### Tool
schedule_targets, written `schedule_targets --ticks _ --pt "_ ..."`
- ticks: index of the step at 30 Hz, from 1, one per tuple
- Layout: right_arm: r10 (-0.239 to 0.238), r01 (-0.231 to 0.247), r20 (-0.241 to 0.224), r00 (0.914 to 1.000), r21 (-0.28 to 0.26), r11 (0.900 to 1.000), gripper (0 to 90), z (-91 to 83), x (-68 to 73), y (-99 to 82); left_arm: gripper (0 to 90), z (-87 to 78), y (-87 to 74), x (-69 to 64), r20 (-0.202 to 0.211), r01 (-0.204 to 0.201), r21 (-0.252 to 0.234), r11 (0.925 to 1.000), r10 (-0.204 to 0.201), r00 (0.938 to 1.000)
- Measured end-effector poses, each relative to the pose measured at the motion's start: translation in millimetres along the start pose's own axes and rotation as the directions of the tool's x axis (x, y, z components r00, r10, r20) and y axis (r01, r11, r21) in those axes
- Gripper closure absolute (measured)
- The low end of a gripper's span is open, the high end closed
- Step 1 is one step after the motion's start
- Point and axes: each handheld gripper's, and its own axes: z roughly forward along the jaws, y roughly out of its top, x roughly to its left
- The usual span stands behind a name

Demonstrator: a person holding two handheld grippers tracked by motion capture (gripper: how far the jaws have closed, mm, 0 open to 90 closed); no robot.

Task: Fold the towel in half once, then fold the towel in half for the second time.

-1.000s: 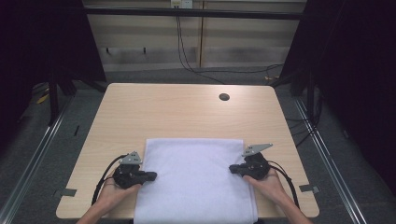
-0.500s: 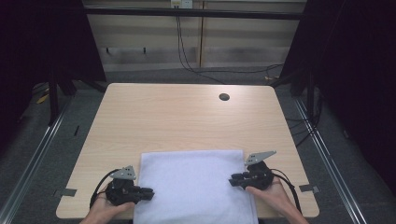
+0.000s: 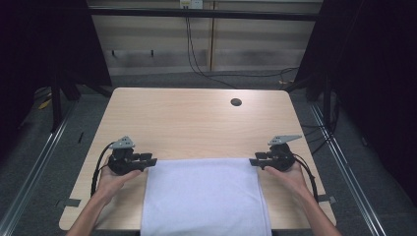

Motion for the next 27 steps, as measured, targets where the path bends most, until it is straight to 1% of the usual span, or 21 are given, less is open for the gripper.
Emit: schedule_targets --ticks 2,3,5,6,7,8,9,10,11,12,13,14,15,16,17,18,20,23,24,26,27 --pt "-0.001 0.001 0.006 1.0 0.01 0.9999 55.5 5.9 -4.5 4.3 59.2 5.2 -0.4 9.5 0.003 0.027 0.032 0.9991 -0.027 0.9996" --pt "0.006 -0.006 0.001 1.0 0.002 1.0 55.3 8.1 -6.4 6.5 58.5 6.1 -1.3 11.9 -0.007 0.027 0.033 0.9991 -0.026 0.9996" --pt "0.009 -0.009 -0.004 1.0 0.0 1.0 54.4 12.4 -8.9 10.3 56.4 6.6 -2.8 14.2 0.032 0.05 0.026 0.9984 -0.05 0.9982" --pt "0.01 -0.01 -0.007 0.9999 0.002 0.9999 54.0 13.9 -9.6 11.1 55.3 7.1 -3.0 12.7 0.047 0.035 0.033 0.9989 -0.037 0.9982" --pt "0.009 -0.009 -0.008 0.9999 0.011 0.9999 53.6 16.1 -10.5 11.9 55.0 8.4 -3.0 9.8 0.029 0.01 0.05 0.9987 -0.012 0.9995" --pt "0.01 -0.01 -0.013 0.9999 0.013 0.9999 53.4 18.8 -11.6 12.1 54.1 10.2 -4.2 8.4 0.02 0.005 0.056 0.9984 -0.007 0.9998" --pt "0.016 -0.016 -0.015 0.9998 0.015 0.9998 53.7 21.8 -12.9 11.6 53.0 12.3 -6.1 7.9 0.035 0.023 0.053 0.9983 -0.025 0.9991" --pt "0.021 -0.021 -0.005 0.9998 0.008 0.9998 53.8 24.7 -13.3 10.5 53.0 14.7 -8.5 6.1 0.014 0.021 0.059 0.9981 -0.022 0.9997" --pt "0.026 -0.026 -0.008 0.9996 0.004 0.9997 54.5 27.6 -14.5 9.6 52.4 17.4 -10.0 4.3 -0.003 0.005 0.087 0.9962 -0.005 1.0" --pt "0.028 -0.027 -0.023 0.9993 0.014 0.9995 54.7 30.5 -15.7 9.5 52.5 19.7 -11.4 3.4 -0.011 -0.004 0.11 0.9939 0.005 0.9999" --pt "0.021 -0.02 -0.02 0.9996 0.024 0.9995 54.7 32.1 -15.6 9.8 52.6 20.9 -13.4 3.6 -0.017 0.0 0.111 0.9938 0.002 0.9999" --pt "0.029 -0.028 -0.035 0.9989 0.025 0.9993 54.8 32.9 -15.6 9.5 52.6 21.5 -14.1 3.6 -0.016 0.004 0.112 0.9937 -0.002 0.9999" --pt "0.033 -0.032 -0.042 0.9986 0.023 0.9992 54.8 33.4 -15.5 9.1 52.7 22.4 -14.9 4.1 -0.022 0.001 0.128 0.9918 0.001 0.9998" --pt "0.032 -0.031 -0.046 0.9984 0.037 0.9988 55.3 35.0 -14.0 8.2 52.1 22.5 -15.6 4.8 -0.018 0.01 0.118 0.9929 -0.008 0.9998" --pt "0.024 -0.022 -0.047 0.9986 0.033 0.9992 55.7 35.3 -12.8 7.4 51.9 22.2 -15.6 6.4 -0.008 0.026 0.117 0.9928 -0.025 0.9997" --pt "0.024 -0.022 -0.055 0.9982 0.035 0.9992 56.5 35.3 -12.0 7.3 52.1 22.2 -15.6 7.7 -0.006 0.033 0.115 0.9928 -0.033 0.9994" --pt "0.012 -0.009 -0.064 0.9979 0.043 0.999 61.8 35.1 -9.0 7.1 52.3 21.8 -15.7 8.4 0.0 0.032 0.116 0.9927 -0.033 0.9995" --pt "0.002 0.001 -0.07 0.9975 0.054 0.9985 68.7 34.4 -5.4 6.1 55.9 20.7 -16.3 8.2 0.002 0.034 0.122 0.992 -0.034 0.9994" --pt "-0.002 0.006 -0.068 0.9977 0.056 0.9984 71.1 33.9 -4.5 5.5 57.1 20.0 -16.6 8.3 0.001 0.035 0.122 0.9919 -0.036 0.9994" --pt "0.003 -0.001 -0.048 0.9988 0.05 0.9988 73.8 33.0 -3.4 3.8 59.5 17.7 -18.3 8.3 -0.005 0.032 0.123 0.9919 -0.031 0.9995" --pt "0.006 -0.004 -0.047 0.9989 0.051 0.9987 75.8 32.1 -2.3 3.0 60.1 16.9 -19.1 8.2 -0.01 0.034 0.121 0.9921 -0.033 0.9994"
